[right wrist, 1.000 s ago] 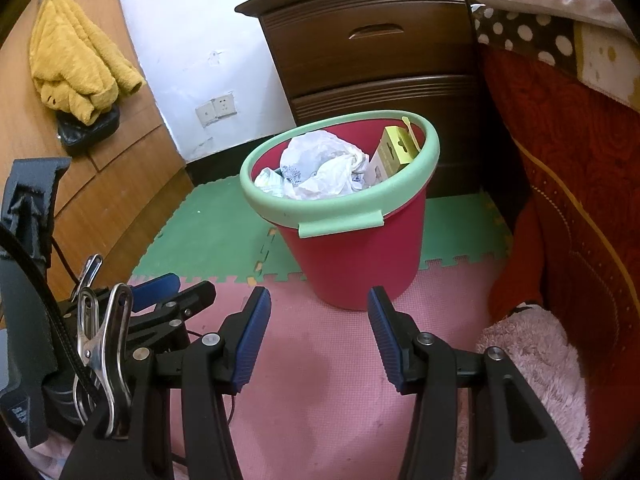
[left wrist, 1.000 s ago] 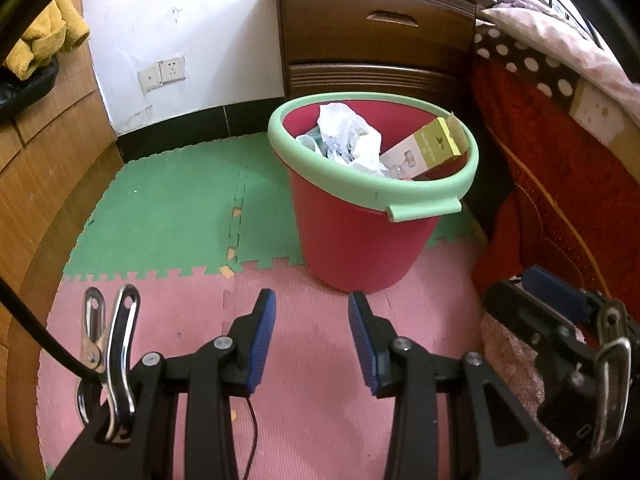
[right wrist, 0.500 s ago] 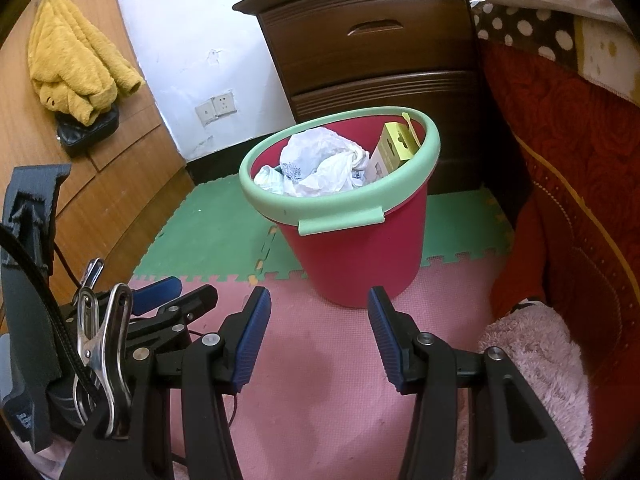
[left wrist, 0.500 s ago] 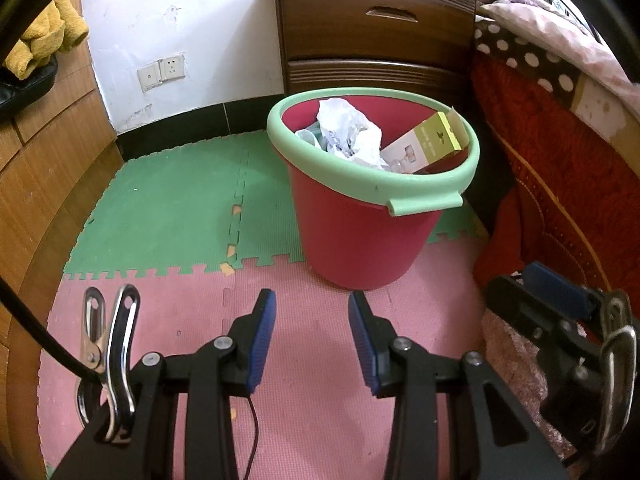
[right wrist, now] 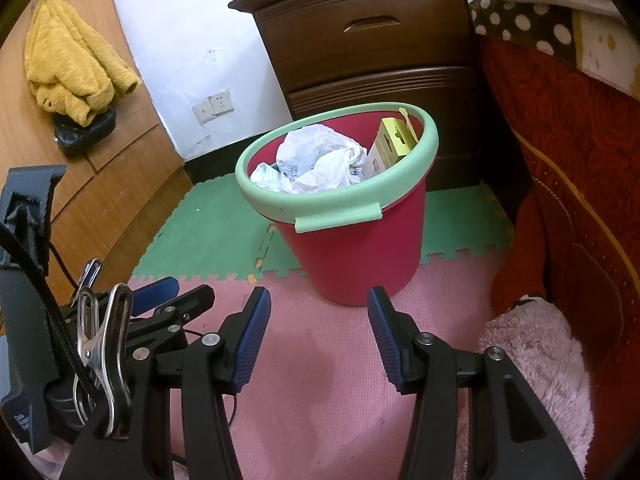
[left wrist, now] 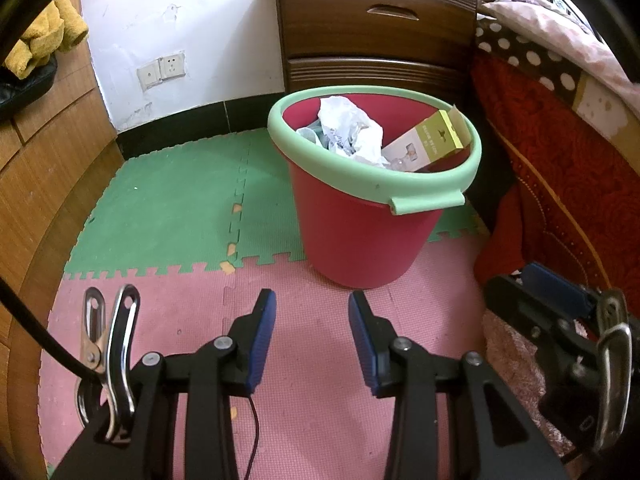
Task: Collect trash
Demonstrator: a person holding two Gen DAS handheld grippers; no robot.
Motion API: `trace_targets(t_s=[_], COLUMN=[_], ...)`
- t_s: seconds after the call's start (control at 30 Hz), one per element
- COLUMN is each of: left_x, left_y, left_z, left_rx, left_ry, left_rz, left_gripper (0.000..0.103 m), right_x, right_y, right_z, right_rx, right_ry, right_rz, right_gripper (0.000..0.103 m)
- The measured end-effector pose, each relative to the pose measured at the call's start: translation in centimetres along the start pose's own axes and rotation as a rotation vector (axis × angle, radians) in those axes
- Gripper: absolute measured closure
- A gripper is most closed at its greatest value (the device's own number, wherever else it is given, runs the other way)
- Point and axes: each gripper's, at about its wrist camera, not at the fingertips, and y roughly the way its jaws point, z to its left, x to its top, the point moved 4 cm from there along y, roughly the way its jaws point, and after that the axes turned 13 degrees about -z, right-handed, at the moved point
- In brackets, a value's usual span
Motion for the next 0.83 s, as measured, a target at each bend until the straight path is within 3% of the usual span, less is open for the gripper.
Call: trace_targets(t_s=[0.83], left_x=[-0.21], left_y=[0.43], left_z=[0.06], left_rx=[-0.002], left_ry=[-0.003], left_rz=[0.017], left_gripper=[0.062], right_x=[-0.44], right_y=[0.28], right_z=[0.01], right_rx=[-0.006], right_ry=[0.003], right_rz=[0.009], right_gripper=[0.052])
